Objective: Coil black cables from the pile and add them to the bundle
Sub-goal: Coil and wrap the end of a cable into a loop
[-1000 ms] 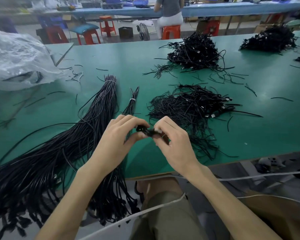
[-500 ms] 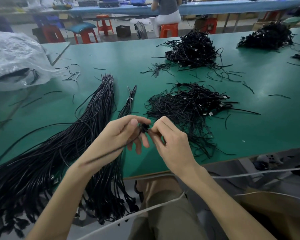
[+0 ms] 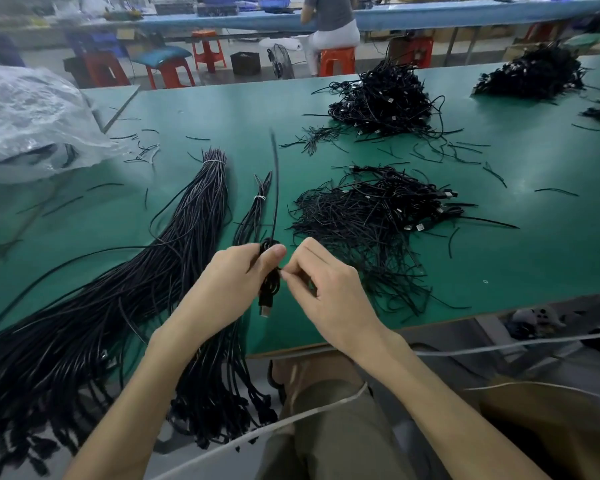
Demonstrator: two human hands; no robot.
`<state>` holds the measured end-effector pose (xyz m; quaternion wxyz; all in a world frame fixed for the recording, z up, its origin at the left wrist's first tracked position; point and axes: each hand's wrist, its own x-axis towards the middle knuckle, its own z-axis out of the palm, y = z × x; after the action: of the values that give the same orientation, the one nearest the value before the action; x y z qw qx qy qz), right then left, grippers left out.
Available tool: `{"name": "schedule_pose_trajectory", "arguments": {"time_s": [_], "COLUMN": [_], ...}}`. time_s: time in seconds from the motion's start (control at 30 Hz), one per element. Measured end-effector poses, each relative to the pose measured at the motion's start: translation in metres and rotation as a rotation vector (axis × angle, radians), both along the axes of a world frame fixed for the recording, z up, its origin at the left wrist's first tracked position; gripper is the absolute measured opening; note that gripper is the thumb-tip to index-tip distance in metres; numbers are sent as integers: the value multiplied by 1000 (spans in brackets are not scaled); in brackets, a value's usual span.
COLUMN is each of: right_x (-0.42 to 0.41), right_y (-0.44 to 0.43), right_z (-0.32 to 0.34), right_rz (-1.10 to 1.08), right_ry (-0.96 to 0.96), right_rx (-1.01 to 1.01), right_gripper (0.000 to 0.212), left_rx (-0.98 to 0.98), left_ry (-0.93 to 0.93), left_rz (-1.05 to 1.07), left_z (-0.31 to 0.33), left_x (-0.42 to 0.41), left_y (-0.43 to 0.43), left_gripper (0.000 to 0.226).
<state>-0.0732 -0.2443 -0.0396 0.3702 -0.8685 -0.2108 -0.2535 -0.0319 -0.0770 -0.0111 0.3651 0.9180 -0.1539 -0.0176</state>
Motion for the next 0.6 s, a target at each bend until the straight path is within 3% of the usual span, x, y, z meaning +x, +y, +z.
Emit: {"name": "schedule_pose_trajectory", "arguments": {"time_s": [0.13, 0.23, 0.37, 0.47, 0.6], "right_x": [-5, -9, -7, -3, -1], "right_y": [4, 6, -2, -7, -11], "right_z": [1, -1, -1, -4, -4], "right_rz": [2, 52, 8, -12, -21], "right_ry": [-214, -267, -63, 30, 37], "right_rx": [-353, -443, -139, 23, 108], "right_gripper": [10, 11, 15, 19, 20], "left_rx": [-92, -39, -321, -549, -509], "left_ry": [460, 589, 493, 425, 311], "left_rz": [9, -68, -83, -223, -347], "left_z": [7, 16, 12, 5, 3], "left_x": [6, 8, 6, 3, 3], "left_y": [12, 20, 25, 28, 27], "left_gripper": [56, 52, 49, 42, 48]}}
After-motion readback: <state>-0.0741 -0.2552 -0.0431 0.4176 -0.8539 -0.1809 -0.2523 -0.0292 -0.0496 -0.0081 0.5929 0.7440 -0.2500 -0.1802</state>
